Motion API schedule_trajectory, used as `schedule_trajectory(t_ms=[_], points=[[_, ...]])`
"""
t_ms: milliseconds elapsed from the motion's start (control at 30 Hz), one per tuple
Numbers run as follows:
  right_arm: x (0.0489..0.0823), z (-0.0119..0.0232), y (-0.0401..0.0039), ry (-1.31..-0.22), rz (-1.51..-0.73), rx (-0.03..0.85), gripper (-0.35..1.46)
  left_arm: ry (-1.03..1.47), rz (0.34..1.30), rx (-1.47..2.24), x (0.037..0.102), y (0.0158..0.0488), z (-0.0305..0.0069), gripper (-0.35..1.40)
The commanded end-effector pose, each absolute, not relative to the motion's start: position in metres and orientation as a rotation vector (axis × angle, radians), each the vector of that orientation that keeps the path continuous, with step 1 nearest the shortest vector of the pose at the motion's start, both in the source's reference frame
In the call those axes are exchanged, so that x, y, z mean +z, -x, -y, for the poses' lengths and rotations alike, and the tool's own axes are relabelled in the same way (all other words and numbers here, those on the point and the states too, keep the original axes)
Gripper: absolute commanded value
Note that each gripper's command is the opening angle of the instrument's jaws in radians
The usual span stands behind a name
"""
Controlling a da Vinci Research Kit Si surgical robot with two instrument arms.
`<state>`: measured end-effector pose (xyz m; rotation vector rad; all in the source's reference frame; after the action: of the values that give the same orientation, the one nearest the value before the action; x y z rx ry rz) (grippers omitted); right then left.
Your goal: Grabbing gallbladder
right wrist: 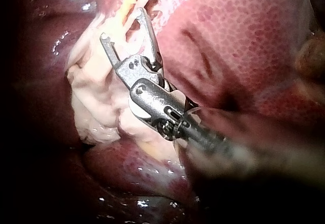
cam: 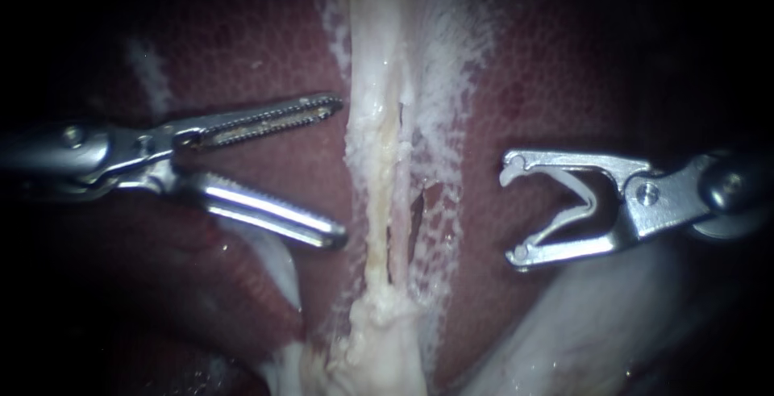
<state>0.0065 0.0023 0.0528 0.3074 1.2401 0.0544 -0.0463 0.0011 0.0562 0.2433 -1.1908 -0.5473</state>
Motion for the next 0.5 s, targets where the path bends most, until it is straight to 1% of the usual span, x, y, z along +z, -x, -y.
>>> schedule_trajectory(t_ms=[33, 400, 500], points=[[0.0528, -0.0024, -0.0065, -0.307, -1.240, 0.055, 0.60, -0.244, 1.190, -0.551, 0.0564, 0.0464, -0.0012, 0.83], [0.0528, -0.0023, -0.0065, -0.307, -1.240, 0.054, 0.60, -0.283, 1.191, -0.607, 0.0574, 0.0467, -0.0016, 0.66], [0.0528, -0.0023, -0.0065, -0.307, -1.240, 0.054, 0.60, -0.291, 1.187, -0.616, 0.0579, 0.0465, -0.0019, 0.54]])
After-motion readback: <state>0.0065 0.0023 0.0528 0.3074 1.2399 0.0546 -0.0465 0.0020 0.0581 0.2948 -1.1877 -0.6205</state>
